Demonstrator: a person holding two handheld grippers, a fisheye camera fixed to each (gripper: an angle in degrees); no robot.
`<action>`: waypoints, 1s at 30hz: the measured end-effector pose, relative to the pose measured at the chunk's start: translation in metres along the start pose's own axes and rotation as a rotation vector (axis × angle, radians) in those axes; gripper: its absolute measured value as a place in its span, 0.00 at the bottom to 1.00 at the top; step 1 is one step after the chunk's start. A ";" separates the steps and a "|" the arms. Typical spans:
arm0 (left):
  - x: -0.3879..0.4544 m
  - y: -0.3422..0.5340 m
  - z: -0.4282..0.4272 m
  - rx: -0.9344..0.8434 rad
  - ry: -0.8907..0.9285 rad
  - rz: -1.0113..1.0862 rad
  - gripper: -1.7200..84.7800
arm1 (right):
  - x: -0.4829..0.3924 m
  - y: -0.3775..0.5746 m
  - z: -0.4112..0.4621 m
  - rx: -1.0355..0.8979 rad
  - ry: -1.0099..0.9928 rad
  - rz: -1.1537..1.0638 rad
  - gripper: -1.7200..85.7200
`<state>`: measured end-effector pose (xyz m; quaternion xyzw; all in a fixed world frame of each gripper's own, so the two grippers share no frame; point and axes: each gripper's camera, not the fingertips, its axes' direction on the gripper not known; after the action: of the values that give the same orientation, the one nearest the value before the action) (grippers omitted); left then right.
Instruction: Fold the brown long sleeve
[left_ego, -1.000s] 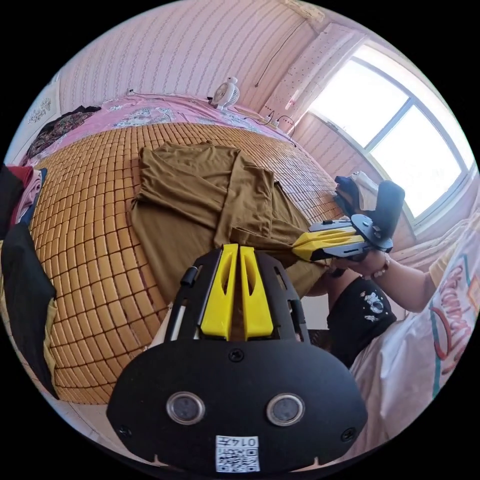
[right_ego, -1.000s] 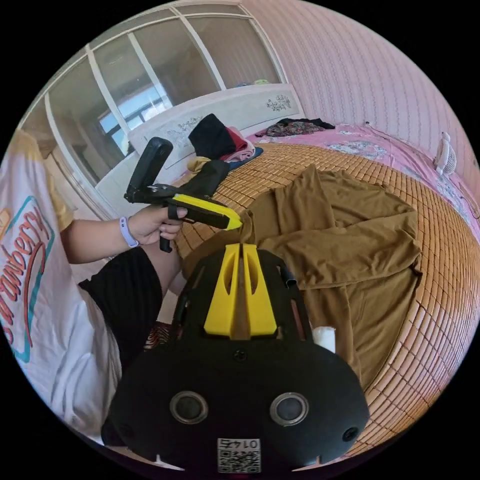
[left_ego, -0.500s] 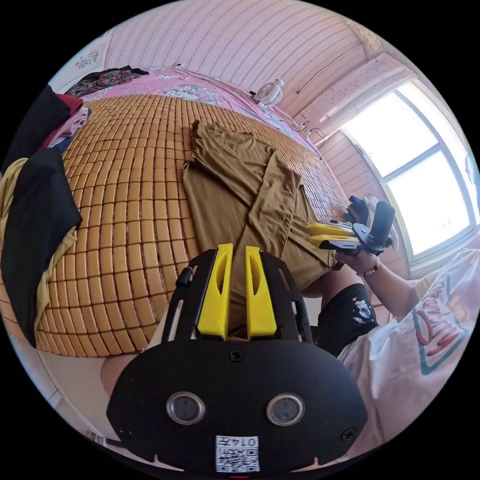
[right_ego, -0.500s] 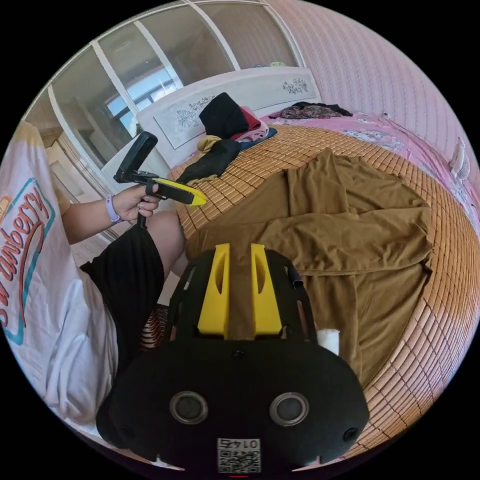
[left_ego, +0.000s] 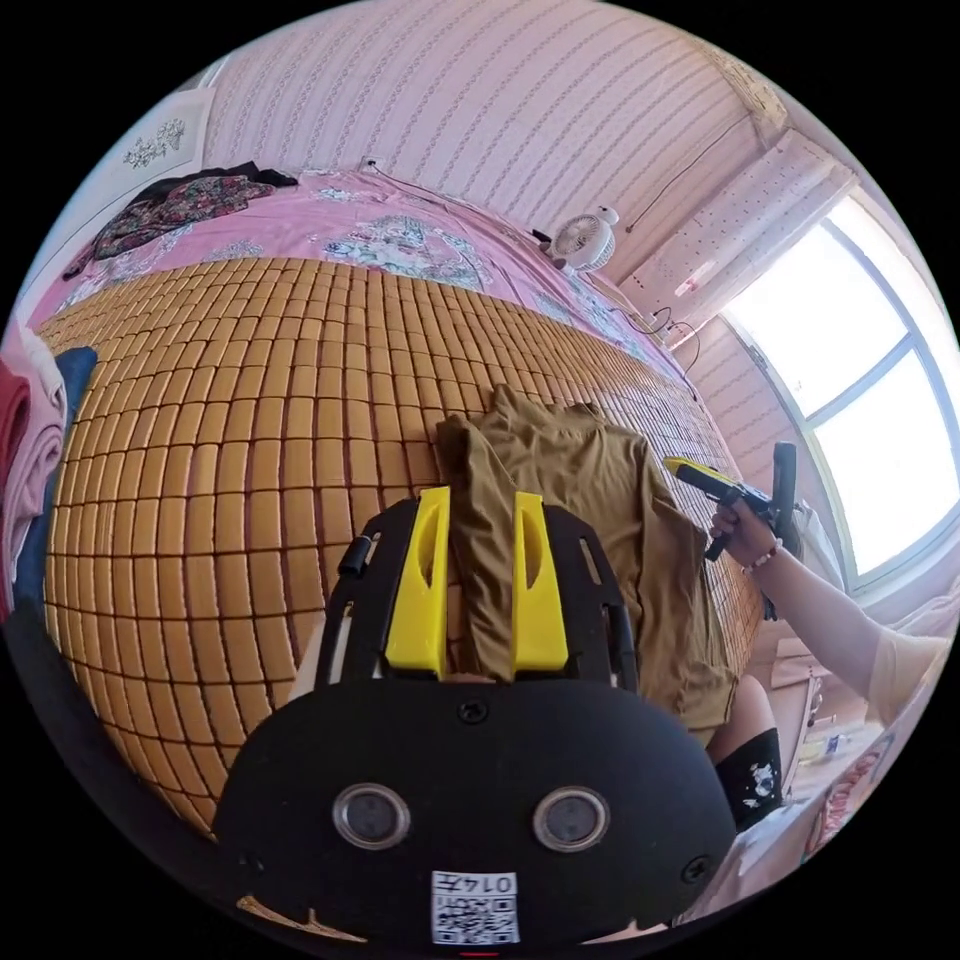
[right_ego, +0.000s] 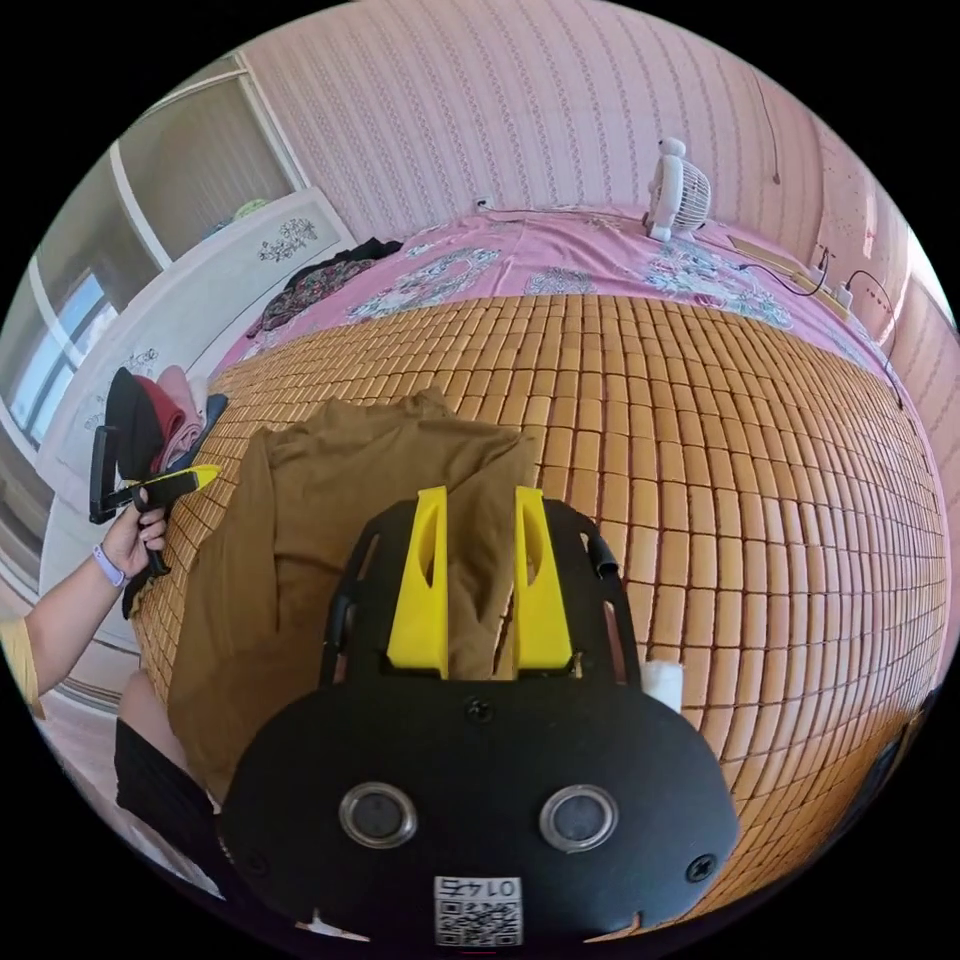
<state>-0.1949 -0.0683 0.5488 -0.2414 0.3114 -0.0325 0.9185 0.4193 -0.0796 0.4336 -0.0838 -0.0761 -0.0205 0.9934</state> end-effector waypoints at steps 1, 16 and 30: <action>-0.005 -0.013 0.012 -0.034 -0.001 -0.030 0.15 | 0.006 -0.009 0.008 -0.003 0.020 0.019 0.13; 0.023 -0.066 -0.050 0.027 0.066 0.138 0.01 | 0.037 -0.044 -0.090 0.137 -0.225 -0.045 0.01; 0.011 0.223 -0.142 -0.143 0.291 0.100 0.06 | -0.030 0.207 -0.208 -0.242 -0.269 -0.217 0.06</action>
<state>-0.2894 0.0660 0.3408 -0.2832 0.4542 0.0008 0.8447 0.4311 0.0899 0.1926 -0.1958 -0.2134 -0.1252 0.9489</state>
